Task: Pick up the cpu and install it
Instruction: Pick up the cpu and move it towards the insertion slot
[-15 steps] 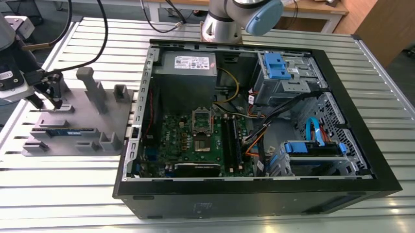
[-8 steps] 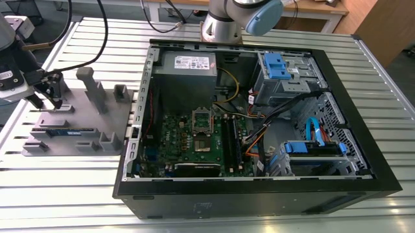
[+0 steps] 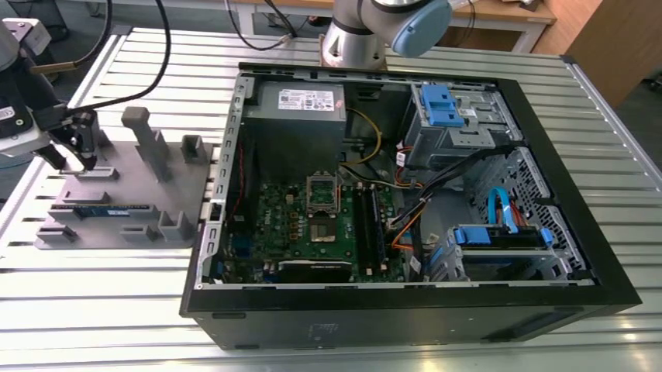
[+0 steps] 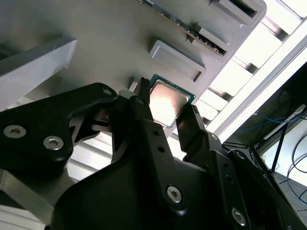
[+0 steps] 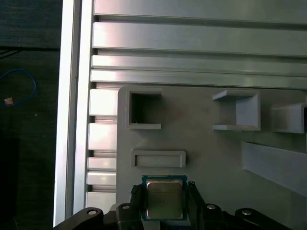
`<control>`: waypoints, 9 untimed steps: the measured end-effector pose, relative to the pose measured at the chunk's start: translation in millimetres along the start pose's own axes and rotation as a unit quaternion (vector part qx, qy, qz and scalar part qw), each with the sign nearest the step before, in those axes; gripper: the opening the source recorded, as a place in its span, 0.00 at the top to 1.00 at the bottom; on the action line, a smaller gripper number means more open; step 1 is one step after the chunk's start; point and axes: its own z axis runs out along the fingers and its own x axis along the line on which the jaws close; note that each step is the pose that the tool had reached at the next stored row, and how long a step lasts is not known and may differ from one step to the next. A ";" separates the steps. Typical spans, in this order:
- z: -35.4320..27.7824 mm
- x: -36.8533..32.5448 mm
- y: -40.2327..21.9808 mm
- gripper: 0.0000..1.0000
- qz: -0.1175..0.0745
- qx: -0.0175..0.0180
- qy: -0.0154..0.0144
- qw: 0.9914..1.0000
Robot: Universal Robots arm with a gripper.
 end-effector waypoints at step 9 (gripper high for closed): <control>-26.4 -0.5 0.9 0.53 0.000 0.000 0.000 1.000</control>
